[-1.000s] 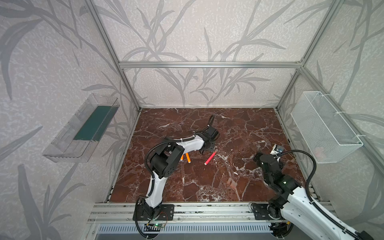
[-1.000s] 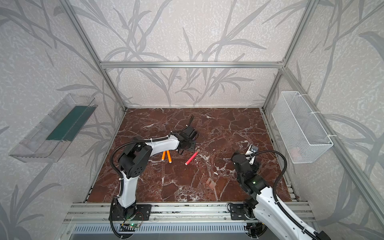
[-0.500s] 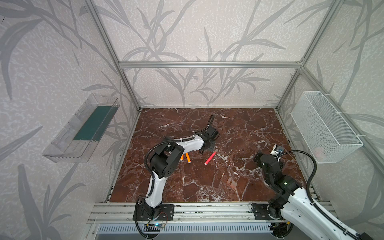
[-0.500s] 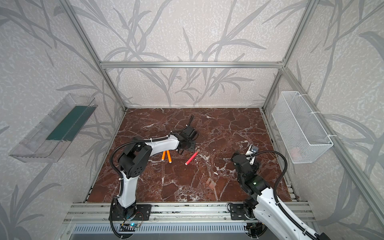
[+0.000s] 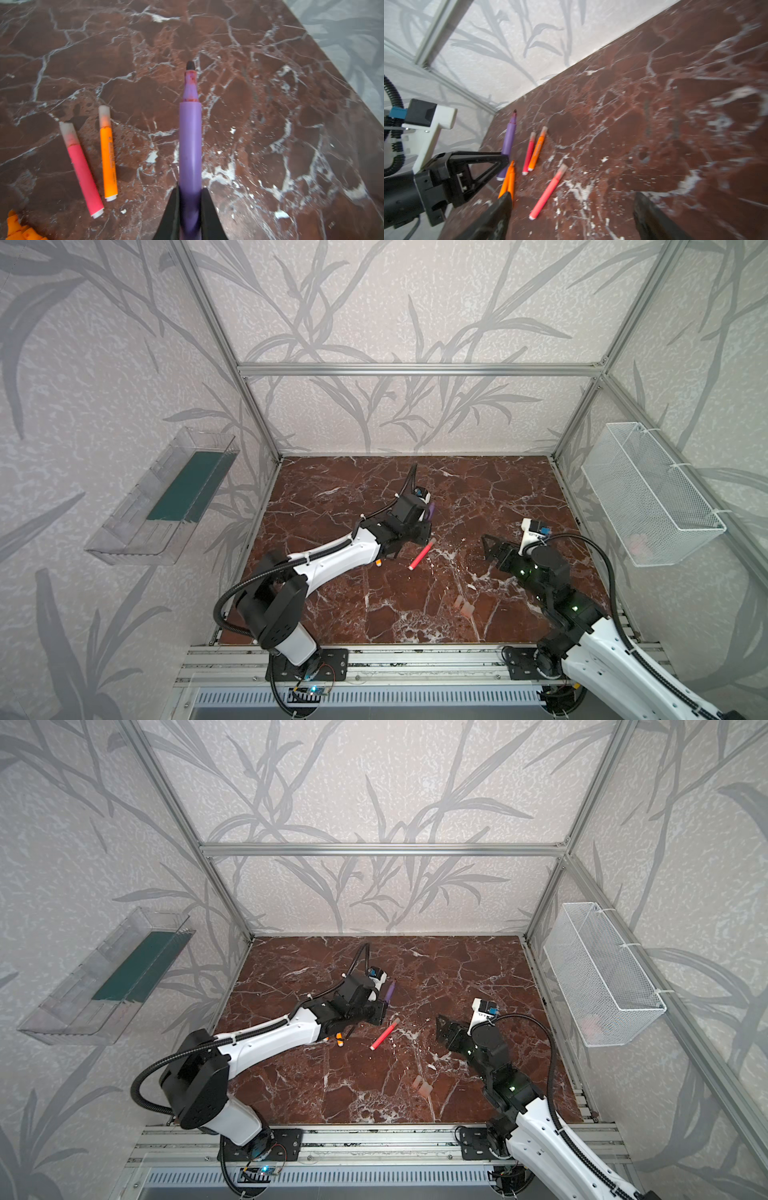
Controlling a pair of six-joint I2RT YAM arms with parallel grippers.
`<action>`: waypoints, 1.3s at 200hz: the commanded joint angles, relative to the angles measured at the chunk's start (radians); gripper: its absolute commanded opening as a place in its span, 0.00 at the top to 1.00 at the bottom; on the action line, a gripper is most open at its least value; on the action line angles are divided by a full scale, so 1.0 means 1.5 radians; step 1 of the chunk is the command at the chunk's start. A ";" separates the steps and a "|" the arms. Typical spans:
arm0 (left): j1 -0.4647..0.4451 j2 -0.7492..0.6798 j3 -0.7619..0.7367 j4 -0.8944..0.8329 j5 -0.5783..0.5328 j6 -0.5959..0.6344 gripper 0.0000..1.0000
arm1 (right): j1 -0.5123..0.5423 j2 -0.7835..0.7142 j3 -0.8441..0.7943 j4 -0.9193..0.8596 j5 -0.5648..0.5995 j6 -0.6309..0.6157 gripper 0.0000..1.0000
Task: Insert the pens into the pen caps
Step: 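Lift the purple marker upright with the left gripper toward the right gripper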
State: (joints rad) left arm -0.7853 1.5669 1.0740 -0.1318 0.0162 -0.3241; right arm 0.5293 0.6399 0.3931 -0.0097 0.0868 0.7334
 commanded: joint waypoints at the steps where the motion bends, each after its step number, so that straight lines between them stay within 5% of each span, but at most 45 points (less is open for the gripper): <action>1: -0.036 -0.038 -0.050 0.078 0.011 0.039 1.00 | 0.040 0.042 0.027 0.126 -0.108 0.043 0.13; 43: -0.088 -0.087 -0.109 0.141 0.001 0.065 1.00 | 0.108 0.058 0.044 0.179 -0.079 0.040 0.18; 119: -0.156 -0.145 -0.145 0.183 -0.001 0.105 1.00 | 0.109 0.119 0.035 0.225 -0.047 0.094 0.29; 169: -0.172 -0.139 -0.149 0.191 0.002 0.116 1.00 | 0.109 0.140 0.047 0.225 -0.039 0.097 0.51; 232: -0.173 -0.130 -0.146 0.193 -0.006 0.120 1.00 | 0.110 0.143 0.044 0.220 -0.045 0.109 0.92; 260: -0.173 -0.133 -0.151 0.207 -0.012 0.123 0.75 | 0.111 0.144 0.048 0.222 -0.066 0.116 1.00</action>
State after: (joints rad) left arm -1.0397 1.3685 0.8608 0.1352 0.0154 -0.1646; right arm 0.6945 0.8551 0.4435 0.3096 0.0059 0.8959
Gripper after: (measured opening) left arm 0.186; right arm 0.165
